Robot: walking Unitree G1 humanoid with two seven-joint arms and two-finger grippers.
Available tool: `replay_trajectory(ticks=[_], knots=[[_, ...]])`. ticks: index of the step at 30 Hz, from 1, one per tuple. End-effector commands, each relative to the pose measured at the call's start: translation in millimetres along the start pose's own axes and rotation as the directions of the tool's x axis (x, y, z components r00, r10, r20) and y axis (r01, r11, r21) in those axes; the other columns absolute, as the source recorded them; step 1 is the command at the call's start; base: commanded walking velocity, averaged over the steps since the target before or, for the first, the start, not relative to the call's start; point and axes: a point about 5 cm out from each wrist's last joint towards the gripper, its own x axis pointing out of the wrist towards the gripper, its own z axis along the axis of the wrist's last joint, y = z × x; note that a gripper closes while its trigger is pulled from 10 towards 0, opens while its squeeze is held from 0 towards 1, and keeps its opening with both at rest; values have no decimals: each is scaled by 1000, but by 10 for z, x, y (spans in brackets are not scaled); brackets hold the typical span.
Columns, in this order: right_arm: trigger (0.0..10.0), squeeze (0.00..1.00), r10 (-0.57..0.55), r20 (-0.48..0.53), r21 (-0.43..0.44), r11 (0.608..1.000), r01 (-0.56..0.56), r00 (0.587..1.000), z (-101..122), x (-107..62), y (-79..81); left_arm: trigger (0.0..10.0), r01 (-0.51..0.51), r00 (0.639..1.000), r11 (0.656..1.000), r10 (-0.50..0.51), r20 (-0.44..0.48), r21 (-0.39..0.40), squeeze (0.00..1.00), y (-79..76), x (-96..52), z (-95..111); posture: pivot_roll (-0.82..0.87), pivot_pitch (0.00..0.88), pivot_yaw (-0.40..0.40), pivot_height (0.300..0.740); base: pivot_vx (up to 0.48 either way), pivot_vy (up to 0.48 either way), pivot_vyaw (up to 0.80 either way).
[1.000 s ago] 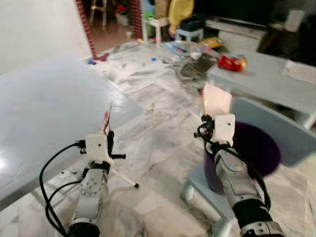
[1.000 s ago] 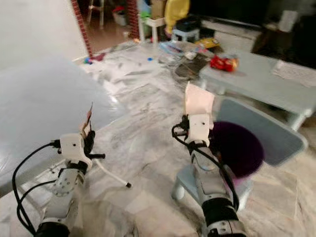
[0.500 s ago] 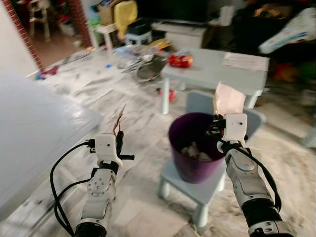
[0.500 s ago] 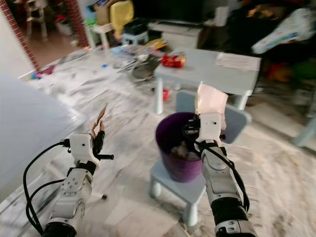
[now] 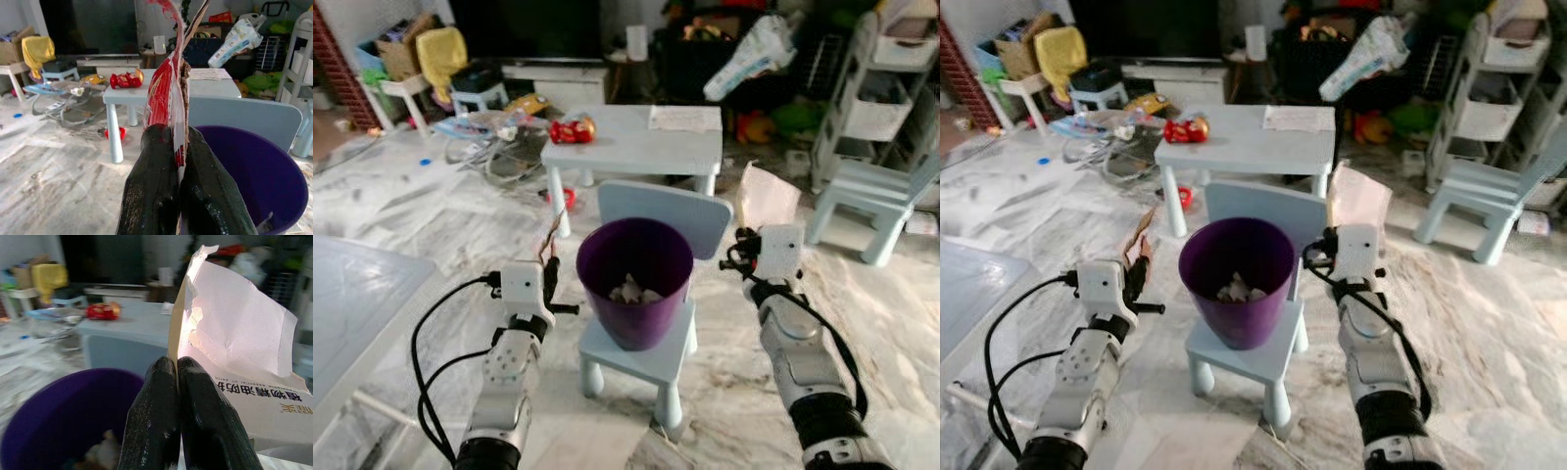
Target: Picking trash to rubbish bin
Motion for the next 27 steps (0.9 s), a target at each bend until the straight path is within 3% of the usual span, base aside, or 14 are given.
replay_trajectory(ticks=[1,8,27], knots=[[10000,0,32,37,-23,999,-31,999,81,15,35,0,-4,1000,1000,4,26,9,0,13,30,85,-24,0,75,740,0,0,0],[10000,0,48,38,-30,998,-47,998,76,2,66,0,8,999,1000,-8,35,9,0,-10,30,100,-27,1,79,740,116,0,0],[10000,0,67,35,-22,998,-67,997,67,-5,75,0,8,1000,1000,-8,10,10,0,-9,1,52,-29,7,77,740,345,0,0]])
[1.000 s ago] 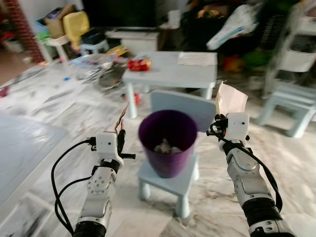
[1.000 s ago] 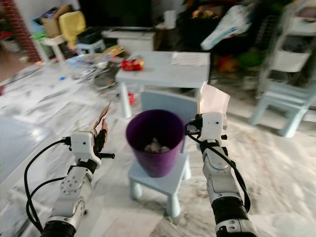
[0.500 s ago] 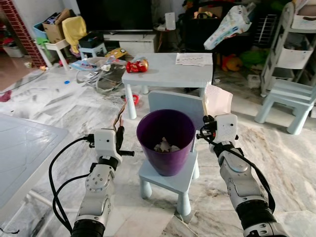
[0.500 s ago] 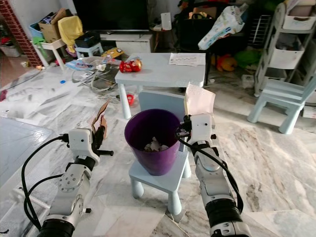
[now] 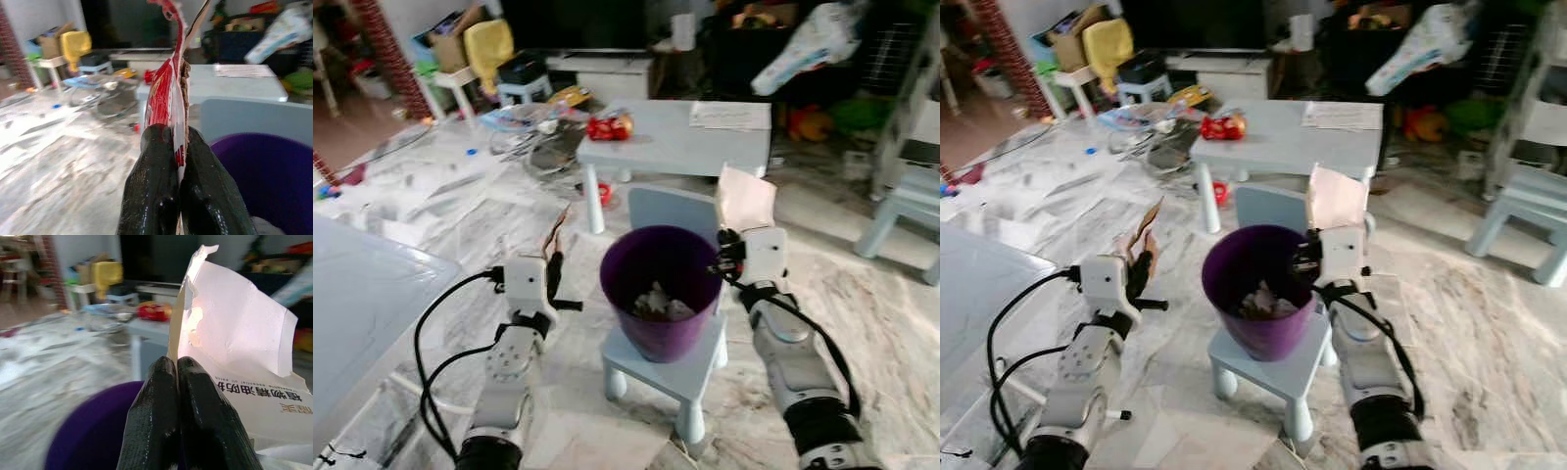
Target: Picking trash to rubbish bin
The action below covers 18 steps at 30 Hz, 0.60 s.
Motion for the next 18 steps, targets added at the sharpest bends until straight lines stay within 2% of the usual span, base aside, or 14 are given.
replay_trajectory(ticks=[1,13,15,18], knots=[[10000,0,-18,15,-12,1000,18,1000,43,-5,-92,0,12,1000,1000,-12,15,4,0,-40,30,51,-29,7,77,740,307,0,0],[10000,0,-11,13,-11,1000,12,1000,40,-6,-80,0,11,1000,1000,-11,4,7,0,-31,17,27,-30,9,79,740,334,0,0],[10000,0,-10,11,-11,1000,10,1000,38,-7,-79,0,14,1000,1000,-14,14,-7,0,-37,12,30,-30,9,79,740,0,0,0],[10000,0,14,5,-11,1000,-14,1000,29,2,-48,0,13,1000,1000,-13,3,18,0,-16,-8,-4,-28,9,81,740,0,0,0]])
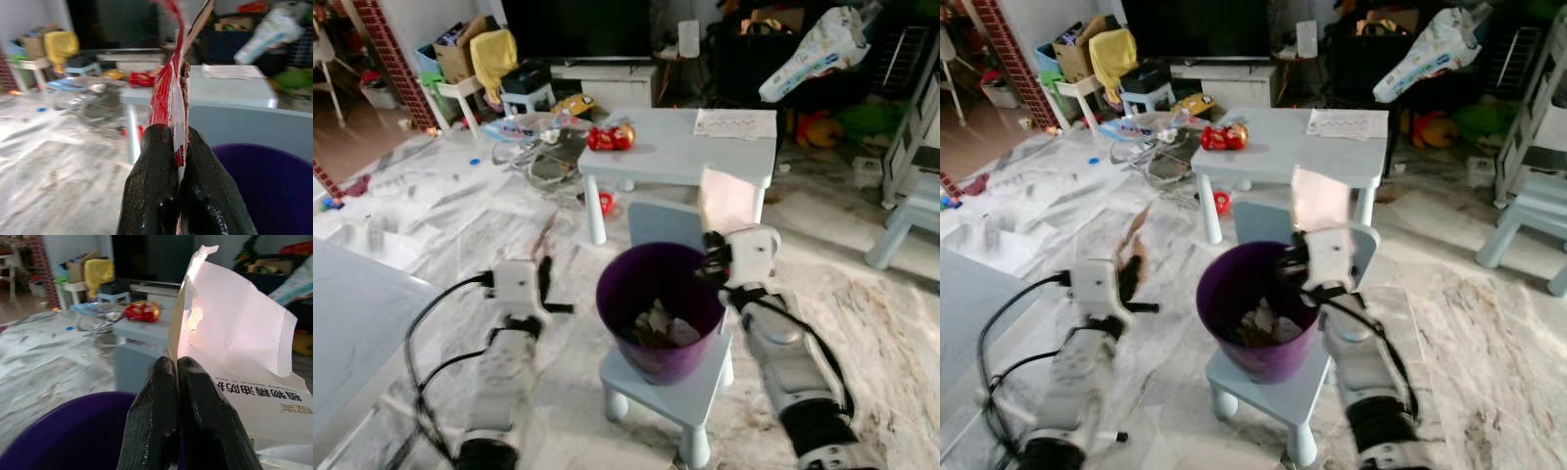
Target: Picking trash to rubbish bin
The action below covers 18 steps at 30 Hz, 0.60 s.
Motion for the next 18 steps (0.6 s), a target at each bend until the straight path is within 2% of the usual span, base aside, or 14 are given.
replay_trajectory(ticks=[1,11,18], knots=[[10000,0,78,15,25,997,-79,997,44,55,203,0,-57,998,997,57,-7,51,0,222,-40,-24,-28,9,83,740,0,0,0],[10000,0,255,-22,53,966,-253,967,-20,142,475,0,-102,991,988,112,-79,115,0,455,-81,-196,-10,8,84,740,0,0,0],[10000,0,244,-85,94,967,-236,966,-140,196,455,0,-60,991,990,74,-115,126,0,459,-179,-283,20,11,86,740,0,0,0]])
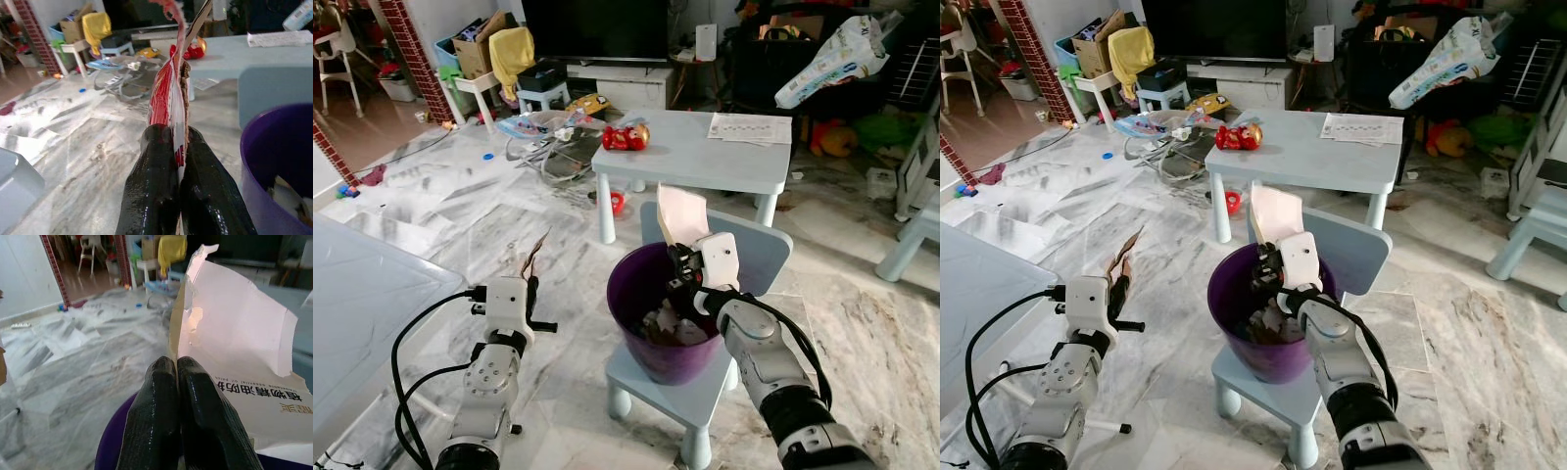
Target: Picking trash to rubbish bin
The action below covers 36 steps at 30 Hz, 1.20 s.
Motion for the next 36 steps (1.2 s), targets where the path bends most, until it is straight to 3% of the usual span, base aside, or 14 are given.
replay_trajectory(ticks=[1,7,14,21,22,23,24,36], knots=[[10000,0,-13,22,17,1000,13,1000,64,48,-18,0,21,1000,1000,-21,-3,21,0,21,-25,-3,20,11,86,740,0,0,0],[10000,0,-28,-27,23,999,29,999,14,83,-97,0,80,997,996,-79,-17,39,0,6,-150,-58,48,31,100,740,0,0,0],[10000,0,-30,-226,125,990,60,974,-295,37,-111,0,144,988,989,-141,-63,41,0,66,-462,-147,108,72,124,740,0,0,0],[10000,0,-41,-262,125,989,76,964,-369,12,-108,0,165,984,985,-161,-80,41,0,107,-586,-135,136,93,136,740,0,0,0],[10000,318,-37,-259,115,991,68,965,-359,20,-100,0,165,984,985,-161,-81,43,0,115,-598,-131,140,94,138,740,0,0,0],[10000,318,-37,-259,115,991,68,965,-359,20,-100,0,165,984,985,-161,-81,43,0,115,-598,-131,140,94,138,740,0,0,0],[10000,1000,-44,-245,113,991,73,969,-331,33,-108,0,167,983,985,-163,-85,45,0,121,-610,-122,143,97,140,740,0,0,0],[10000,1000,-118,-211,58,989,133,970,-250,42,-225,0,175,980,983,-170,-103,48,0,123,-615,-91,139,93,141,740,0,0,0]])
